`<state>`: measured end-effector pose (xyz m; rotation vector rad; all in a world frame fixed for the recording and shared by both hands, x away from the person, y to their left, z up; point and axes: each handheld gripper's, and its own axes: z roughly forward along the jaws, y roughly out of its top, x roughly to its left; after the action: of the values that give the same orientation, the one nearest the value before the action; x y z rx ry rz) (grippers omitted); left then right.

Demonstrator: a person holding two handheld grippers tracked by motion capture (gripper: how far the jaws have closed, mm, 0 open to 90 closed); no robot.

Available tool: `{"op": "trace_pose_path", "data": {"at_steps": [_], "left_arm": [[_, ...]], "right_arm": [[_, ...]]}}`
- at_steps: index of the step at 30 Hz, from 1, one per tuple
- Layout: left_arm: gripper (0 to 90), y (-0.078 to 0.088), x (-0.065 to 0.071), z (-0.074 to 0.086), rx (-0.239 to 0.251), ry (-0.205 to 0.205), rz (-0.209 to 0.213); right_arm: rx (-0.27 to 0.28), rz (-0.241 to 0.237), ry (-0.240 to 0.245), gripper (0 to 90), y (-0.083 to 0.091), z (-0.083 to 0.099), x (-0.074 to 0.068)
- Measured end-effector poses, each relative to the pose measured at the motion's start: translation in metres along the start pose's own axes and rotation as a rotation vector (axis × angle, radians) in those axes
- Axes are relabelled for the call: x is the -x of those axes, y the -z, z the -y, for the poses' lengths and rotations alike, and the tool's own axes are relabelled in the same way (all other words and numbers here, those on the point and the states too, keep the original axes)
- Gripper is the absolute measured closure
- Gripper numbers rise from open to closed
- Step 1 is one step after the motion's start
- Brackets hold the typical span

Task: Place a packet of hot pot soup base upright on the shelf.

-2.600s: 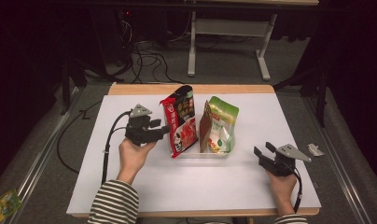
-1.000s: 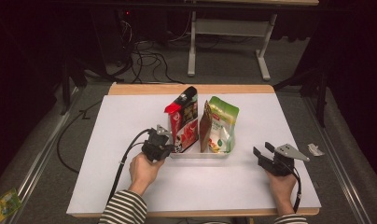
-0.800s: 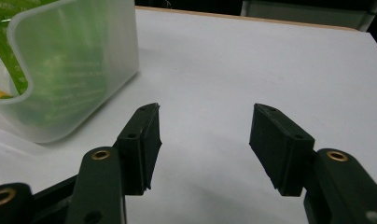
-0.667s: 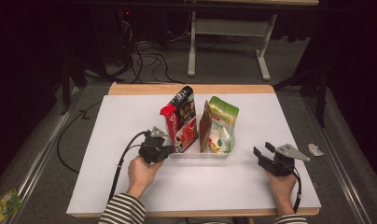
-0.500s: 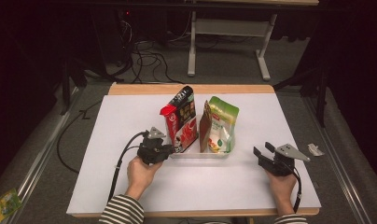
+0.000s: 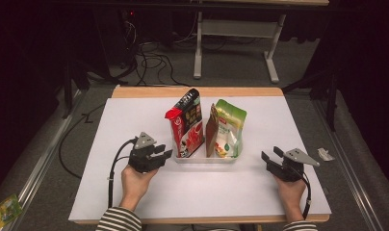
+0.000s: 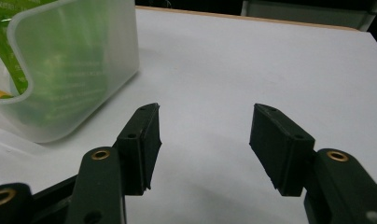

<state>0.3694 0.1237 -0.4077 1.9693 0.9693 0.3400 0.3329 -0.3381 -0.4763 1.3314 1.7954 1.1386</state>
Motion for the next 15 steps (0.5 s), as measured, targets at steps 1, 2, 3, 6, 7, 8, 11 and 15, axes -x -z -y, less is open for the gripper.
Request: {"op": "trace_pose_path", "data": {"at_steps": [1,2,3,6,7,8,11,15], "left_arm": [[62.9,0.005,-0.004,0.003,0.01,0.013,-0.013],[62.7,0.007,-0.006,0.004,0.016,0.02,-0.018],[62.6,0.007,-0.006,0.004,0.016,0.02,-0.018],[62.4,0.015,-0.01,0.005,0.037,0.031,-0.028],[62.2,0.019,-0.011,0.007,0.051,0.038,-0.031],[62.0,0.019,-0.011,0.007,0.051,0.038,-0.031],[61.3,0.024,-0.013,0.01,0.065,0.043,-0.035],[61.0,0.027,-0.015,0.013,0.078,0.055,-0.04]], "right_arm": [[-0.002,0.001,-0.002,43.0,0.0,0.0,0.0],[-0.001,0.001,-0.001,43.0,0.0,0.0,0.0],[-0.002,0.002,-0.001,43.0,0.0,0.0,0.0],[-0.002,0.002,-0.001,43.0,0.0,0.0,0.0],[-0.003,0.001,-0.003,43.0,0.0,0.0,0.0],[-0.003,0.001,-0.003,43.0,0.0,0.0,0.0],[-0.004,0.001,-0.004,42.9,0.0,0.0,0.0],[-0.004,0.0,-0.003,43.0,0.0,0.0,0.0]]}}
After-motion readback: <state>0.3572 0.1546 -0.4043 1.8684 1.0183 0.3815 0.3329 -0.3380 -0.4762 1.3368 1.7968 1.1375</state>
